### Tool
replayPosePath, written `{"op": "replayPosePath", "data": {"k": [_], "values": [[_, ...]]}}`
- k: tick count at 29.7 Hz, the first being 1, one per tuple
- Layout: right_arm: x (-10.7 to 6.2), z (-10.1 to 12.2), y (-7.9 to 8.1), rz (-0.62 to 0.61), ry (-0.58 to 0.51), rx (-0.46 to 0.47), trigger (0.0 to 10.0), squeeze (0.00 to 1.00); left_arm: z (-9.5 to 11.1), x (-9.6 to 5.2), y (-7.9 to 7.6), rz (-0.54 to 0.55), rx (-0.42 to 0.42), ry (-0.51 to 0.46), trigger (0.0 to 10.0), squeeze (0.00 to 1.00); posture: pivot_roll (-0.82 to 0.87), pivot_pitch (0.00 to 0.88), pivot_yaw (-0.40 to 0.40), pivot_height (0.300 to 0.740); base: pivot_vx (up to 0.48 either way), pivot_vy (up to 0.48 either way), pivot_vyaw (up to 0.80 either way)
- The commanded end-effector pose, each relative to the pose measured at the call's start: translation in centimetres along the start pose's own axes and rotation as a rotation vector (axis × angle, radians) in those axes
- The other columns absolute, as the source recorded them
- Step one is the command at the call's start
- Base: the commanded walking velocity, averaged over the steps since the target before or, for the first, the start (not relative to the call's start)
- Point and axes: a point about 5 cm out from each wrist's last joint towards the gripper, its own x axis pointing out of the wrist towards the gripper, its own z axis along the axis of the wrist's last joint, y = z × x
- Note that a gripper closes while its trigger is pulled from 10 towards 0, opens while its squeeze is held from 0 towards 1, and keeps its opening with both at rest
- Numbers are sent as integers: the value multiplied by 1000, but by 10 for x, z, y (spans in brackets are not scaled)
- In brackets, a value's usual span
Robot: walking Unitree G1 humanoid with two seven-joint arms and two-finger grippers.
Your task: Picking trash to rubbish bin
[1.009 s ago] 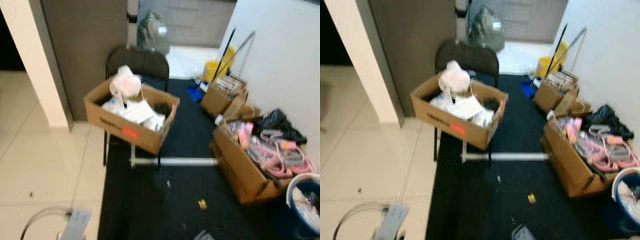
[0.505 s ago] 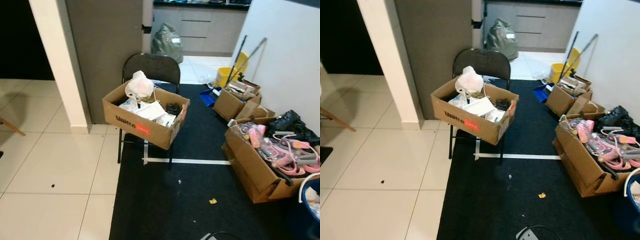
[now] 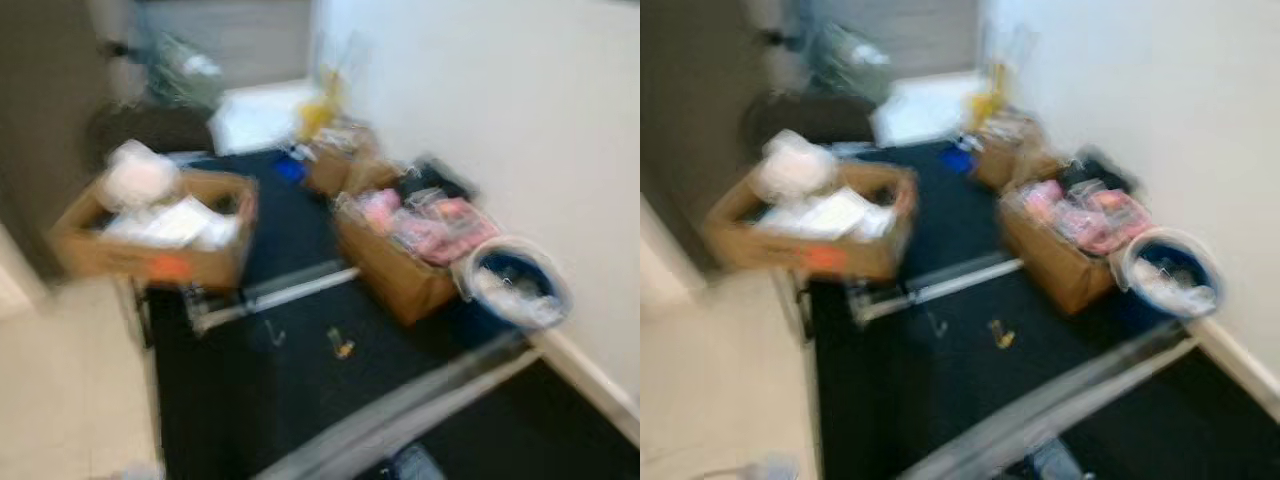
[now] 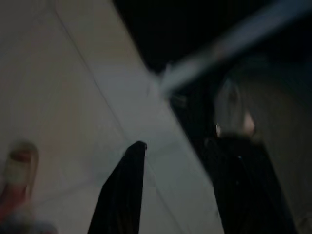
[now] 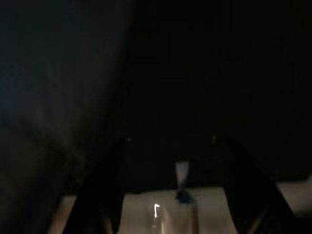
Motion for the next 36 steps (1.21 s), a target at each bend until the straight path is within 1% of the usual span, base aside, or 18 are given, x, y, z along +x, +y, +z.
{"op": "replayPosePath", "data": {"k": [1, 6, 18, 30, 36], "values": [[1, 1, 5, 13, -5, -6, 10000, 0, -9, -1, -4, -10, 7, 32, 10000, 0, 148, 0, -39, 740, 0, 0, -781], [1, -2, 6, 12, 3, -10, 10000, 0, -12, -2, -5, -13, 5, 40, 10000, 0, 152, 0, -38, 740, 0, 0, -781], [1, -4, 8, 6, 7, -15, 10000, 0, -8, -1, -6, -24, -2, 27, 10000, 0, 153, 0, -42, 740, 0, 0, -781], [1, 5, 4, -6, -6, -20, 10000, 0, -8, -1, -7, -30, -7, 27, 10000, 0, 155, 0, -45, 740, 0, 0, -781], [0, 7, 2, -9, -7, -22, 10000, 0, -8, -1, -8, -33, -5, 28, 10000, 0, 157, 0, -48, 740, 0, 0, -781]]}}
